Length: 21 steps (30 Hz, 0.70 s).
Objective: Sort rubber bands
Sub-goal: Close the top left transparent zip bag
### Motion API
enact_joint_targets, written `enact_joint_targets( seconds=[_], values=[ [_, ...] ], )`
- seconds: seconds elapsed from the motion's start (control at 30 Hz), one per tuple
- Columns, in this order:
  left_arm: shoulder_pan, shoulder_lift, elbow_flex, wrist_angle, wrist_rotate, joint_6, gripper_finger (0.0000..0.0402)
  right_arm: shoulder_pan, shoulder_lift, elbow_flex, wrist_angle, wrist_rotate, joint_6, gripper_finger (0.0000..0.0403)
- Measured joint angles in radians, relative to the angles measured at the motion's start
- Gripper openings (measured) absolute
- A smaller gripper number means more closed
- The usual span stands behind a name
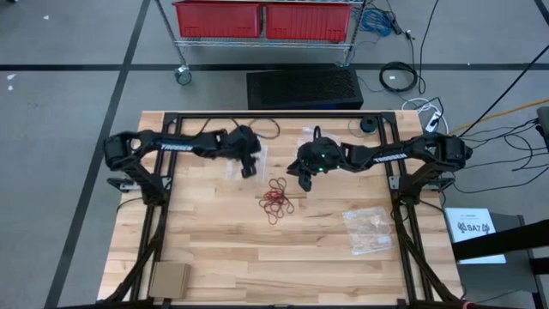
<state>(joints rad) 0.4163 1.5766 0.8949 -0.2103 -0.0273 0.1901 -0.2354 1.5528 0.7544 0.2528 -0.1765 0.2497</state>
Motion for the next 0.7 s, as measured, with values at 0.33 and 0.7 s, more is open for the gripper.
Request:
enact_joint_targets(
  seconds=[0.33,0.7],
  values=[
    [0.261,0.031,0.003,0.032,0.386,0.060,0.0022,0.028,0.000,0.000,0.024,-0.008,-0.017,0.0042],
    [0.256,0.180,0.066,0.101,0.306,0.061,0.0144,0.028,0.000,0.000,0.025,-0.008,-0.026,0.0121]
  ],
)
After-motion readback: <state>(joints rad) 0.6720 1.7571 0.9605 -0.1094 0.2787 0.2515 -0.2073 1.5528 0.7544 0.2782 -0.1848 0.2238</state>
